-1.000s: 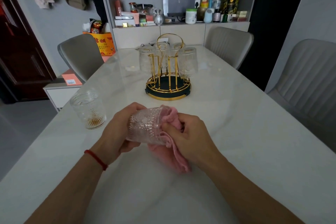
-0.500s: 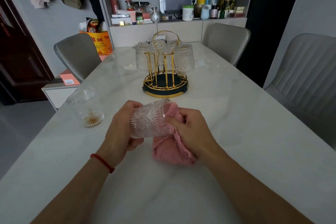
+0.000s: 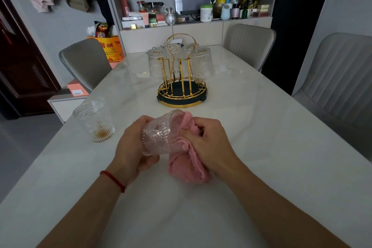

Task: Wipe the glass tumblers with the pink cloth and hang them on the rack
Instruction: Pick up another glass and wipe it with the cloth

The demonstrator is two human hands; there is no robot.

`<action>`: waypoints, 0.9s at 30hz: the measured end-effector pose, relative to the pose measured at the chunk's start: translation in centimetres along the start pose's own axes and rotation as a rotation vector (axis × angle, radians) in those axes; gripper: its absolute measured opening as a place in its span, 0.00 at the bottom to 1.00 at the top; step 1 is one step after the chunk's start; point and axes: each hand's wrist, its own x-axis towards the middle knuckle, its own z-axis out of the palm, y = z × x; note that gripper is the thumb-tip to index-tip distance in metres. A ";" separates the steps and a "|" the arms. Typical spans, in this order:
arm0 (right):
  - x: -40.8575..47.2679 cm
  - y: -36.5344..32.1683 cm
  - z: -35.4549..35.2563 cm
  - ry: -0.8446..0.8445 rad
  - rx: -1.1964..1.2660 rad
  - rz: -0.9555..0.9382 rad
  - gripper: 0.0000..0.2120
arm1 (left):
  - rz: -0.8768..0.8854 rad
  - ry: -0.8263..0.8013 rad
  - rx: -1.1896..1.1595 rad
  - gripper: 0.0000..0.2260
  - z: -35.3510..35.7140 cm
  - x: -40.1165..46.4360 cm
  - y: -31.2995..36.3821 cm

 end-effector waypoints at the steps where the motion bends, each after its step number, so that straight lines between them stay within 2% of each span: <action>1: 0.1 0.1 -0.2 -0.023 0.007 -0.003 0.06 | -0.037 -0.033 0.020 0.15 -0.2 0.0 0.1; 4: 0.1 0.3 -0.2 -0.019 -0.039 0.025 0.10 | -0.180 -0.146 0.020 0.20 -0.8 0.0 0.0; 6: 0.1 0.4 0.0 0.019 0.010 0.111 0.12 | -0.162 -0.186 -0.121 0.20 -0.7 -0.1 -0.3; 7: 0.1 0.2 0.1 0.027 0.080 0.193 0.13 | -0.102 -0.166 -0.163 0.16 -0.6 -0.1 -0.5; 9: -0.1 -0.2 -0.1 -0.004 0.216 0.319 0.14 | 0.105 -0.021 -0.003 0.10 -0.2 -0.2 -1.0; 11: -0.2 -0.4 -0.3 -0.062 0.220 0.287 0.14 | 0.265 0.138 0.183 0.11 0.4 -0.1 -1.3; 12: -0.2 -0.4 -0.3 -0.072 0.198 0.234 0.13 | 0.267 0.155 0.153 0.13 0.8 -0.1 -1.1; 16: 0.3 -0.1 -0.8 -0.047 0.049 0.005 0.10 | 0.015 0.128 -0.005 0.14 0.8 -0.2 0.5; 19: 0.5 0.2 -1.1 -0.038 -0.005 -0.049 0.08 | -0.121 -0.001 0.056 0.20 0.3 -0.4 0.4; 21: 0.5 0.4 -0.8 0.013 -0.008 -0.041 0.11 | -0.160 -0.062 -0.050 0.23 0.3 -0.6 0.2; 23: 0.6 0.7 -0.5 0.067 0.066 0.043 0.17 | -0.076 -0.079 -0.228 0.18 0.8 -0.9 -0.1; 24: 0.5 0.7 -0.4 0.072 0.102 0.080 0.18 | 0.017 -0.076 -0.237 0.14 1.0 -1.0 -0.4; 26: 0.6 0.7 -0.5 0.053 0.113 0.073 0.16 | 0.209 0.015 -0.054 0.08 1.4 -1.4 -0.7; 27: 0.5 0.6 -0.6 0.039 0.099 0.050 0.15 | 0.293 0.082 0.071 0.09 1.5 -1.6 -0.7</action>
